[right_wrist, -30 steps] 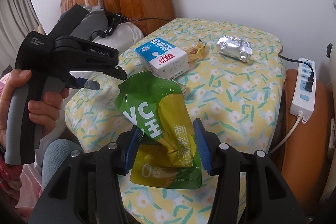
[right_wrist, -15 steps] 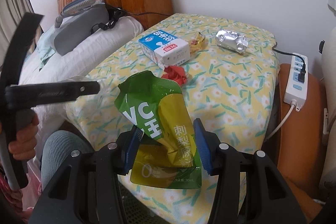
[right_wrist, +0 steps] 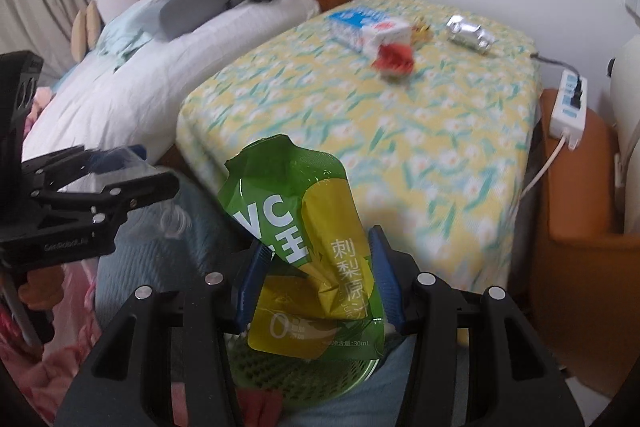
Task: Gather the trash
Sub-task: 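Carry the pouch and bottle over the basket and open both tools to drop them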
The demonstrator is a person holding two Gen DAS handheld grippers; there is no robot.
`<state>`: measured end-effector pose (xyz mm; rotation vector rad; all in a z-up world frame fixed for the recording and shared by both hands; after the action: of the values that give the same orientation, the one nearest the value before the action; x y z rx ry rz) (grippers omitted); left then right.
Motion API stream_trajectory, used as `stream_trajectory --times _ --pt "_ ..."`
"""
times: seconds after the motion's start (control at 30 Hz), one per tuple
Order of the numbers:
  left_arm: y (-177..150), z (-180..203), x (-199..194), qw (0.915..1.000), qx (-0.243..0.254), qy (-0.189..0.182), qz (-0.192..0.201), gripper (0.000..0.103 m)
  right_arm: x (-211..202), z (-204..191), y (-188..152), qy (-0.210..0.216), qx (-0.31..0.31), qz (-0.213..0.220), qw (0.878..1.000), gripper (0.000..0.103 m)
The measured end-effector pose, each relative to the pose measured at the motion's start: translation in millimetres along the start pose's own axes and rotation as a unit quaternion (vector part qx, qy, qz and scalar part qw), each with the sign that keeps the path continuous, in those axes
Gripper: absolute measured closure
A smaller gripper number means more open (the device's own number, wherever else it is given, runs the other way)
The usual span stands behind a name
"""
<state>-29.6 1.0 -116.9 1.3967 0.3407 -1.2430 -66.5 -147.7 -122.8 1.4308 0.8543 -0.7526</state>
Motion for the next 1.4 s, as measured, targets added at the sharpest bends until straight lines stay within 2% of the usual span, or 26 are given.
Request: stream_trajectory --times 0.13,0.37,0.43,0.47,0.53,0.57,0.77,1.07,1.23,1.33,1.4 --pt "-16 -1 3 0.9999 0.006 -0.010 -0.003 0.039 22 -17 -28 0.013 -0.010 -0.044 0.999 0.053" --pt "-24 -2 9 0.9998 0.007 -0.012 -0.013 0.039 60 -34 -62 0.016 -0.031 -0.101 0.994 0.053" --pt "-24 -1 10 0.9998 0.010 -0.012 -0.014 0.039 71 -36 -69 0.020 -0.033 -0.121 0.992 0.050" --pt "-25 -1 11 0.9998 0.011 -0.012 -0.015 0.039 73 -36 -70 0.016 -0.032 -0.123 0.992 0.038" --pt "-26 0 12 0.9997 0.012 -0.012 -0.018 0.039 74 -33 -69 0.006 -0.024 -0.119 0.993 0.023" --pt "-26 0 12 0.9997 0.012 -0.013 -0.019 0.039 73 -32 -69 0.006 -0.021 -0.118 0.993 0.019" --pt "-32 2 16 0.9993 0.013 -0.018 -0.031 0.039 47 -11 -59 -0.020 0.007 -0.082 0.996 0.010" --pt "-54 23 33 0.9951 0.035 -0.057 -0.073 0.039 14 20 -45 -0.057 0.030 -0.038 0.997 0.003" --pt "-69 32 59 0.9880 0.030 -0.087 -0.124 0.039 12 31 -43 -0.064 0.042 -0.035 0.996 0.003" --pt "-77 36 71 0.9842 0.032 -0.093 -0.147 0.038 13 33 -43 -0.063 0.050 -0.035 0.996 0.003" --pt "-80 36 75 0.9829 0.032 -0.091 -0.157 0.030 13 36 -44 -0.061 0.055 -0.035 0.996 0.003"
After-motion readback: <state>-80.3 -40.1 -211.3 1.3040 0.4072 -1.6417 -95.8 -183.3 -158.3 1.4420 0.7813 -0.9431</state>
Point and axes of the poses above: each gripper's, at about its wrist camera, not at the fingertips, and x roughly the way its jaws point, z to its right, y to its top, the point moved 3 cm from there along x, roughly the way its jaws point, and after that the axes turned 10 degrees about -y, right-handed, at the moved point
